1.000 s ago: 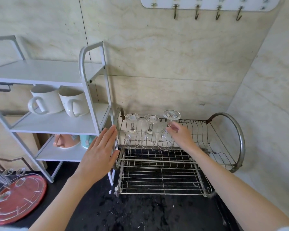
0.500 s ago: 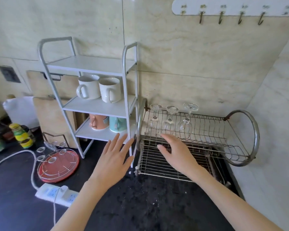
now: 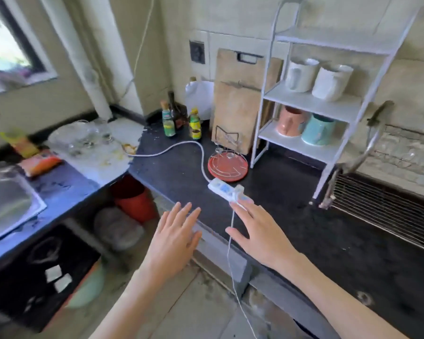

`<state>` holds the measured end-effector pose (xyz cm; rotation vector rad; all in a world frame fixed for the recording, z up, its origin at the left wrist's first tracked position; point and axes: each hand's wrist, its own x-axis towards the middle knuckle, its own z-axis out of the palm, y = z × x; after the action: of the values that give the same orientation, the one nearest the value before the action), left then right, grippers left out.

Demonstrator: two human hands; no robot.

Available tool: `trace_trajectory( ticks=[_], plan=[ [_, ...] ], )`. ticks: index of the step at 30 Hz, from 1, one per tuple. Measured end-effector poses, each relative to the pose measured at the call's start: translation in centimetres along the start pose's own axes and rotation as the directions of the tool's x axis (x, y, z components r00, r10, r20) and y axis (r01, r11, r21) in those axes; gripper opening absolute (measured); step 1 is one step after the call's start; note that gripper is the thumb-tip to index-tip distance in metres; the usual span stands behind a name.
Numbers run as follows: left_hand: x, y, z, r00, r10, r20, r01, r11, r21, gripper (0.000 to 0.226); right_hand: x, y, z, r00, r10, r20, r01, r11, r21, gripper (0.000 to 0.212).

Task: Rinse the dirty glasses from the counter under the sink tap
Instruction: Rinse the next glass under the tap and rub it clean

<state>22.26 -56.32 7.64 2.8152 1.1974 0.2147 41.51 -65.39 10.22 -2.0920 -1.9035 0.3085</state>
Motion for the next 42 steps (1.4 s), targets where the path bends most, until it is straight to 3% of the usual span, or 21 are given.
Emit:
trace_trajectory(
  ticks=[4,9,14,22,26,32,35,38,42],
  plan=[
    [-5.3,-7.8,-1.4,0.978,-0.205,-0.036,0.205,0.979,-0.009,0.054,4.3,-7.4,2.8,0.986,-0.152,0.062,0.149,0.987,0.058,0.084],
    [-10.4,-15.6,-2.7,0.884,-0.46,-0.088,0.46,0.888,-0.018,0.055,10.7,-15.7,6.1,0.933,-0.343,0.109,0.336,0.939,0.075,0.081],
    [-10.7,-23.4,-4.4,0.807,-0.575,-0.138,0.582,0.813,0.016,0.058,18.8,-20.9,8.3,0.876,-0.471,0.109,0.461,0.881,0.105,0.062],
    [-5.0,-33.7,-5.5,0.695,-0.696,-0.178,0.692,0.715,-0.093,0.056,33.9,-26.3,10.8,0.835,-0.531,0.142,0.51,0.845,0.163,0.058],
    [-2.8,-37.7,-3.3,0.664,-0.74,-0.104,0.734,0.672,-0.099,0.071,39.8,-27.8,12.8,0.838,-0.51,0.194,0.48,0.859,0.179,0.056],
    [0.4,-44.7,-0.6,0.629,-0.777,0.035,0.776,0.623,-0.101,0.062,47.6,-29.7,17.7,0.851,-0.423,0.311,0.39,0.906,0.164,0.056],
    [2.4,-49.1,0.8,0.646,-0.761,0.069,0.762,0.635,-0.128,0.066,51.9,-30.7,20.5,0.874,-0.353,0.334,0.32,0.935,0.153,0.055],
    [4.5,-53.4,1.9,0.676,-0.728,0.113,0.735,0.658,-0.163,0.082,56.3,-31.6,23.0,0.929,-0.214,0.303,0.175,0.973,0.149,0.054],
    [7.0,-58.5,2.4,0.692,-0.708,0.14,0.721,0.668,-0.184,0.084,61.9,-32.2,24.3,0.991,-0.019,0.133,-0.001,0.989,0.151,0.052]
  ],
)
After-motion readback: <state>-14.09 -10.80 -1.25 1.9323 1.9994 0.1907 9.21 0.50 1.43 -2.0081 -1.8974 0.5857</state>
